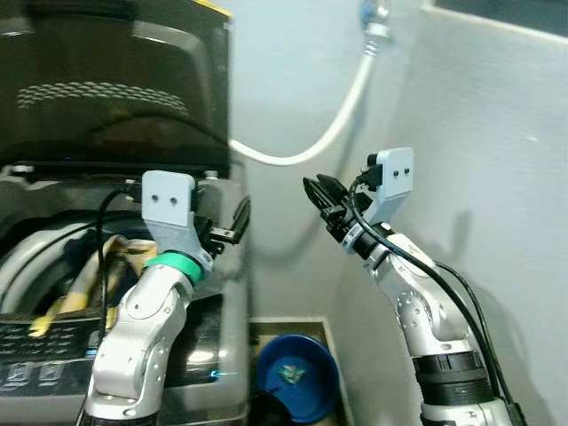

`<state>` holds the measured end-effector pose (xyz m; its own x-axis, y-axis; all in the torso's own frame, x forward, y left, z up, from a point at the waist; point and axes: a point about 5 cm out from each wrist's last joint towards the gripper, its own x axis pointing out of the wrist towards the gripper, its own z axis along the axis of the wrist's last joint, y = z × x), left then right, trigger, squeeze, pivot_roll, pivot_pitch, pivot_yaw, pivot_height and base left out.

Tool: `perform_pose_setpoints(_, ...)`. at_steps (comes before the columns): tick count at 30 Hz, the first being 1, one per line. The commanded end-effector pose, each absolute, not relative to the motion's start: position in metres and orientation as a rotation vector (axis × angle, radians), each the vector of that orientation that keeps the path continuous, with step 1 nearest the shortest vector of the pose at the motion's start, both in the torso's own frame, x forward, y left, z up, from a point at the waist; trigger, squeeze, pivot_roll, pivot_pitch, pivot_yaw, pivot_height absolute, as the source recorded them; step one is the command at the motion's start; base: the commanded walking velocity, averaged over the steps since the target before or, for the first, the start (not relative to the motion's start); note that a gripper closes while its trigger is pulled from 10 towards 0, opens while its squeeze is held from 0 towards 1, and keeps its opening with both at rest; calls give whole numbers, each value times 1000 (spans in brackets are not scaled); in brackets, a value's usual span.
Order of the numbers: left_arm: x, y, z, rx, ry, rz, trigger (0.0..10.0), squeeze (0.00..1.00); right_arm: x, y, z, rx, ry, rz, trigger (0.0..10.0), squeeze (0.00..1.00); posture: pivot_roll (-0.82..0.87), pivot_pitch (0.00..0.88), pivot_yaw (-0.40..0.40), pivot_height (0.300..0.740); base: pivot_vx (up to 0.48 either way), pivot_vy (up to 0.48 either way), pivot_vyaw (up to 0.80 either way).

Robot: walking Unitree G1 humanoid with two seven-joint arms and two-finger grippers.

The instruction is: Clothes washing

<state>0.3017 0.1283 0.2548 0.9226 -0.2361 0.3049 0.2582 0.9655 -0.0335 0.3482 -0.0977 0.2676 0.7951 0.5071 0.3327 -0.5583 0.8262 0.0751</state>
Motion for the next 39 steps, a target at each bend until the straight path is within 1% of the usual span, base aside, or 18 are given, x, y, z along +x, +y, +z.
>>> perform_pose_setpoints(1,300,131,252,-80,-300,-242,10000,0,347,-95,267,175,-303,593,10000,0,37,0,-59,740,0,480,0)
perform_pose_setpoints(3,300,132,253,-70,-301,-233,10000,0,347,-95,268,174,-302,597,10000,0,37,0,-59,740,0,442,0)
perform_pose_setpoints(16,298,133,251,-70,-299,-231,10000,0,346,-93,268,171,-293,618,10000,0,38,0,-73,740,0,0,0)
perform_pose_setpoints(22,298,133,251,-80,-300,-239,10000,0,346,-93,267,166,-293,622,10000,0,35,0,-73,740,0,447,0)
perform_pose_setpoints(25,298,136,251,-53,-300,-219,10000,0,346,-92,268,161,-294,629,10000,0,35,0,-74,740,0,0,0)
perform_pose_setpoints(34,299,139,247,-40,-294,-195,10000,0,345,-89,268,158,-290,647,10000,0,36,0,-80,740,0,0,0)
perform_pose_setpoints(37,299,141,245,-41,-285,-181,10000,0,345,-89,267,158,-284,651,10000,0,36,0,-82,740,0,0,0)
perform_pose_setpoints(39,301,143,240,-9,-256,-162,10000,0,345,-89,262,152,-267,649,10000,0,36,0,-83,740,0,0,0)
